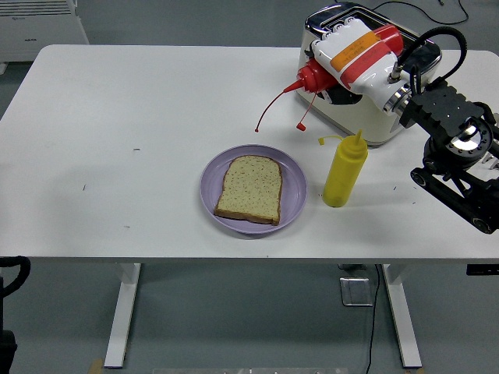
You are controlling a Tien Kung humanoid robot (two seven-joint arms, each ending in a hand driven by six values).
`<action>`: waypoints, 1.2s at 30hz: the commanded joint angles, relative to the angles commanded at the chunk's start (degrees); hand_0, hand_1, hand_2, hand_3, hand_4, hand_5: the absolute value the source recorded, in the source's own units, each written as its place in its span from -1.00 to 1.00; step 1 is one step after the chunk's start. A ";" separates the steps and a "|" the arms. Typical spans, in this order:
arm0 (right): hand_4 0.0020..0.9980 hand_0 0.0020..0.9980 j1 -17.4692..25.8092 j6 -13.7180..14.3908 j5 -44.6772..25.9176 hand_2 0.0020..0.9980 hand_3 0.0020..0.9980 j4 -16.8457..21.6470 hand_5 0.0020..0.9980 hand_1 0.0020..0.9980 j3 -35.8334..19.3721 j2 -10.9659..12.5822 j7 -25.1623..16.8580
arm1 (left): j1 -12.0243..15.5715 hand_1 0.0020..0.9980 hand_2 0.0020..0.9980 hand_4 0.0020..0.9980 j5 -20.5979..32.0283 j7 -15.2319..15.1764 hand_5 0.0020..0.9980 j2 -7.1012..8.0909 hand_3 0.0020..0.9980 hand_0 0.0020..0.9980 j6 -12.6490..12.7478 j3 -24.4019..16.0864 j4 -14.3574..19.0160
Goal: Pick up the cup,pour liquid into bread,place the cup on the desk
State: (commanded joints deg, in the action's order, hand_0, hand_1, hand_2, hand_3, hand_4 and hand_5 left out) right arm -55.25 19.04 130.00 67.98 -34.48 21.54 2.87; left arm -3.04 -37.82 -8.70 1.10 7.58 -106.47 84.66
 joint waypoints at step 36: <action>0.57 -0.99 7.92 3.76 -22.20 -0.59 -0.41 6.40 -0.54 -0.90 -14.11 -3.22 -3.41 | 0.29 0.48 0.49 0.30 -0.03 0.04 1.00 0.07 0.35 0.44 0.03 0.33 0.12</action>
State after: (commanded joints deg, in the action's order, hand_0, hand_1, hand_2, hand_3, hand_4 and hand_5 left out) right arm -47.33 22.81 107.80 74.38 -48.59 18.32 -0.54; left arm -2.75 -37.85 -8.66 1.17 7.61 -106.14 84.78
